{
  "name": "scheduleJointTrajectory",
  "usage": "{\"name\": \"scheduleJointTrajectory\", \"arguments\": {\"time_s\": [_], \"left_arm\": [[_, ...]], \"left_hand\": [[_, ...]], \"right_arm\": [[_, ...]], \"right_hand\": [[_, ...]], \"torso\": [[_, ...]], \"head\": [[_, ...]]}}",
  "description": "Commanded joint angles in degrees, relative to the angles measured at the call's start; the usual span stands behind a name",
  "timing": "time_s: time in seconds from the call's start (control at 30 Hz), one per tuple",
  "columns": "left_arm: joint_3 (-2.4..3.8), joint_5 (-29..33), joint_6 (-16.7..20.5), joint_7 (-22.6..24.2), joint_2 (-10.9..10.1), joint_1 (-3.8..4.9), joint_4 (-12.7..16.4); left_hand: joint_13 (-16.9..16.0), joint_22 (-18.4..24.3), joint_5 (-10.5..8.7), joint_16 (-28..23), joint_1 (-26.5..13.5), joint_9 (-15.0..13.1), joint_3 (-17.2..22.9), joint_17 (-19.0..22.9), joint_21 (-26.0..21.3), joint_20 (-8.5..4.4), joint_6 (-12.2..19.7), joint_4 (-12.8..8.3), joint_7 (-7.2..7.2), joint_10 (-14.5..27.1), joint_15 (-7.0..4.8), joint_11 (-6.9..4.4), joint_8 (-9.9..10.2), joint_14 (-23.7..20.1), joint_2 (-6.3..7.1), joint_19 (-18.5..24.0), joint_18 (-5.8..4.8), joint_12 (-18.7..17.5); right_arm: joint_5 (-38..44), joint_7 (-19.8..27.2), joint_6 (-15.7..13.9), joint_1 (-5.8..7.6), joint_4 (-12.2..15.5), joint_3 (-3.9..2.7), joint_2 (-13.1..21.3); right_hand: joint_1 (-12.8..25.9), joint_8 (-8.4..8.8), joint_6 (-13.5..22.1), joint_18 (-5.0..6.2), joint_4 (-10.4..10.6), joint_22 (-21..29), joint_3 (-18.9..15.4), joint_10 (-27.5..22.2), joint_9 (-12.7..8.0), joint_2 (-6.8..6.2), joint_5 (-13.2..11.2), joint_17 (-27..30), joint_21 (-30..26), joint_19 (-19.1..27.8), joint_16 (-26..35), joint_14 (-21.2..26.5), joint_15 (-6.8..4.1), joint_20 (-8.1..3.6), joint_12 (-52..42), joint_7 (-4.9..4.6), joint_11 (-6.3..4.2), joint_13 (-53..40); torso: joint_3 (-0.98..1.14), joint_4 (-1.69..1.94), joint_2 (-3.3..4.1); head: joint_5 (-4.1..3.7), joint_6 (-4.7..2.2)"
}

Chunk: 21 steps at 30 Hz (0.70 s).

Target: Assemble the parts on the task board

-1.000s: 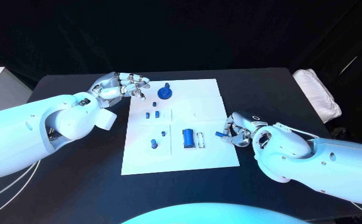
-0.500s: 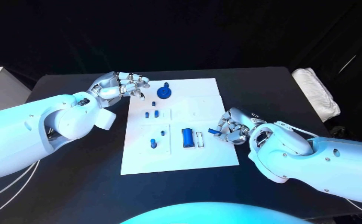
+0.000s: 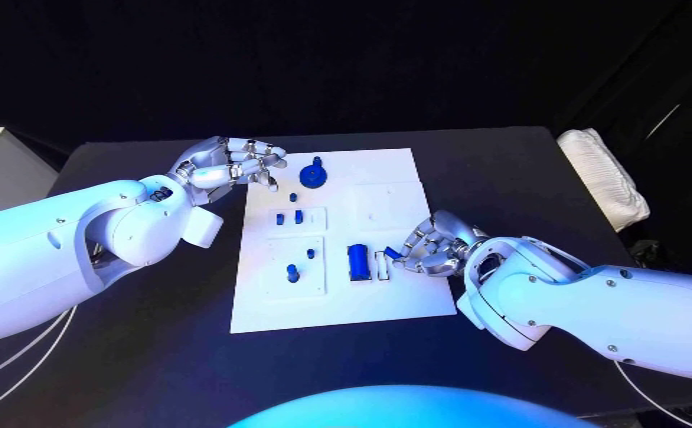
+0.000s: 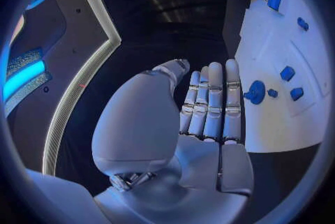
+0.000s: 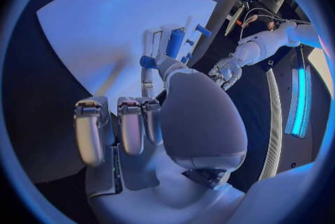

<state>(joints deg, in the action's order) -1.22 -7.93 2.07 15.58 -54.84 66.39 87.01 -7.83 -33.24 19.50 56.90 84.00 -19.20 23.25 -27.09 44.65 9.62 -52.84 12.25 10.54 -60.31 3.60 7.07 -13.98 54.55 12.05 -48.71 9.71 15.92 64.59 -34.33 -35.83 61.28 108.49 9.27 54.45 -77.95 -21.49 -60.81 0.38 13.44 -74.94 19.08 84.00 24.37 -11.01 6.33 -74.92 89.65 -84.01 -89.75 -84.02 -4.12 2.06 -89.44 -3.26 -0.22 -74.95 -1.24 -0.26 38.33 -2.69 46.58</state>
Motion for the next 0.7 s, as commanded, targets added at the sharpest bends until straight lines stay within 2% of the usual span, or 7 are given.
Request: {"name": "scheduleJointTrajectory", "arguments": {"time_s": [0.03, 0.4, 0.7], "left_arm": [[0.03, 0.13, -0.28, 0.19, 0.13, 0.01, 0.21], [0.03, 0.19, -0.37, 0.16, 0.15, 0.01, 0.26], [0.03, 0.19, -0.42, 0.11, 0.13, 0.01, 0.24]], "left_hand": [[0.07, -0.03, 0.10, -0.39, -0.02, 0.05, 0.06, -0.06, -0.20, -0.08, -0.30, 0.33, -0.13, -0.32, 0.02, 0.03, -0.15, -0.37, -0.56, 0.25, 0.68, -0.29], [0.07, -0.02, 0.11, -0.38, -0.04, 0.06, 0.04, -0.09, -0.23, -0.08, -0.32, 0.40, -0.13, -0.35, 0.01, 0.03, -0.17, -0.34, -0.61, 0.22, 0.69, -0.29], [0.07, -0.01, 0.13, -0.38, -0.02, 0.06, 0.08, -0.10, -0.24, -0.08, -0.33, 0.43, -0.13, -0.36, 0.01, 0.02, -0.18, -0.33, -0.72, 0.20, 0.69, -0.30]], "right_arm": [[-4.65, 1.12, -0.41, -0.31, -0.46, 0.01, -0.59], [-5.51, 1.10, -0.28, -0.76, -2.75, 0.01, -2.68], [-5.75, 1.51, 0.50, -0.85, -3.40, 0.02, -3.54]], "right_hand": [[0.44, 0.25, -0.35, -0.38, -0.02, -15.06, 0.43, 5.79, 0.08, 0.01, 0.04, -15.08, 0.35, -5.99, -0.25, -5.98, -0.29, -0.44, -0.08, -0.24, -0.55, -14.82], [1.79, 0.30, -0.28, -0.38, 0.34, -15.06, 0.69, 5.75, 0.17, -0.10, -0.02, -15.08, 0.35, -5.99, -0.25, -5.98, -0.25, -0.43, 0.00, -0.31, -0.49, -14.79], [3.59, 0.28, -0.21, -0.38, 0.82, -15.06, 0.57, 5.77, 0.36, -0.58, -0.08, -15.08, 0.35, -5.99, -0.25, -5.98, -0.18, -0.38, -0.04, -0.40, -0.41, -14.81]], "torso": [[0.04, 0.06, 0.03], [-0.01, 0.09, 0.04], [-0.01, 0.09, 0.00]], "head": [[-0.03, -0.01], [-0.13, 0.09], [-0.04, 0.14]]}}
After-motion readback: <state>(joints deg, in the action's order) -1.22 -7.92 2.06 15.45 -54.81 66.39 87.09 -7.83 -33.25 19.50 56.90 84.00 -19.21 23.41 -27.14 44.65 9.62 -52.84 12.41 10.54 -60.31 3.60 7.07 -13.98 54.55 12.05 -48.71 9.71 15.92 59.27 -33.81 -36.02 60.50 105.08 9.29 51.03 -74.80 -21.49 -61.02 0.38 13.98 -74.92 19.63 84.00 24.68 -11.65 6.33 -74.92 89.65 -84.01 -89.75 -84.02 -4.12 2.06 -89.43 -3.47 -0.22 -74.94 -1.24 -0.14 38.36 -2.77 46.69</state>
